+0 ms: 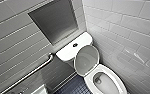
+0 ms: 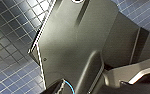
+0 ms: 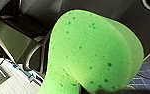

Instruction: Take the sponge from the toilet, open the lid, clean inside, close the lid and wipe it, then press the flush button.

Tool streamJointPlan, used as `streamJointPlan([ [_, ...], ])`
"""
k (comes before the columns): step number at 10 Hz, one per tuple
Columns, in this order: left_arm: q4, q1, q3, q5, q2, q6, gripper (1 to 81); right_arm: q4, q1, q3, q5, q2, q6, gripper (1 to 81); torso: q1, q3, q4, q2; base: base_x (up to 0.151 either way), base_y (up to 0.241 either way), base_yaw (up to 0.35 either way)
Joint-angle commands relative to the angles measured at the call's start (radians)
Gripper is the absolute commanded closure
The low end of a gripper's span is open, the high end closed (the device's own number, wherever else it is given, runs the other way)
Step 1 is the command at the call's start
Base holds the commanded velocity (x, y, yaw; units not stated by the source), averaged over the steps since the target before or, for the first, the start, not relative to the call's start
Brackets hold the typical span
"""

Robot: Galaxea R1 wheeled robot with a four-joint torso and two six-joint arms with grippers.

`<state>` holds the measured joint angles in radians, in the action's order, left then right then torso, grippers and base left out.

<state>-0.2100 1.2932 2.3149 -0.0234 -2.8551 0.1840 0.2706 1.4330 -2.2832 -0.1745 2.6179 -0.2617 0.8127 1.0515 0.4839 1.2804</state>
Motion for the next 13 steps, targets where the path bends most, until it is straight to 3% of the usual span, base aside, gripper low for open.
streamJointPlan([
  [1, 0.084, -0.136, -0.279, 0.082, 0.213, 0.000, 1.0, -0.034, 0.050, 0.027, -0.039, 0.015, 0.001, 81.1, 0.000, 0.000, 0.000, 0.000, 0.000, 0.000, 0.000],
  [3, 0.132, -0.223, -0.349, 0.088, 0.252, 0.000, 1.0, -0.036, 0.074, 0.016, 0.029, 0.029, -0.004, 81.1, 0.000, 0.000, 0.000, 0.000, 0.000, 0.000, 0.000],
  [9, 0.262, -0.416, -0.535, 0.089, 0.341, 0.008, 1.0, -0.031, 0.067, 0.022, 0.027, 0.060, 0.001, 81.1, 0.000, 0.000, 0.000, 0.000, 0.000, 0.000, 0.000],
  [13, 0.290, -0.539, -0.571, 0.086, 0.370, 0.107, 1.0, -0.033, 0.058, 0.025, 0.024, 0.063, -0.007, 81.1, 0.000, 0.000, 0.000, 0.000, 0.000, 0.000, 0.000],
])
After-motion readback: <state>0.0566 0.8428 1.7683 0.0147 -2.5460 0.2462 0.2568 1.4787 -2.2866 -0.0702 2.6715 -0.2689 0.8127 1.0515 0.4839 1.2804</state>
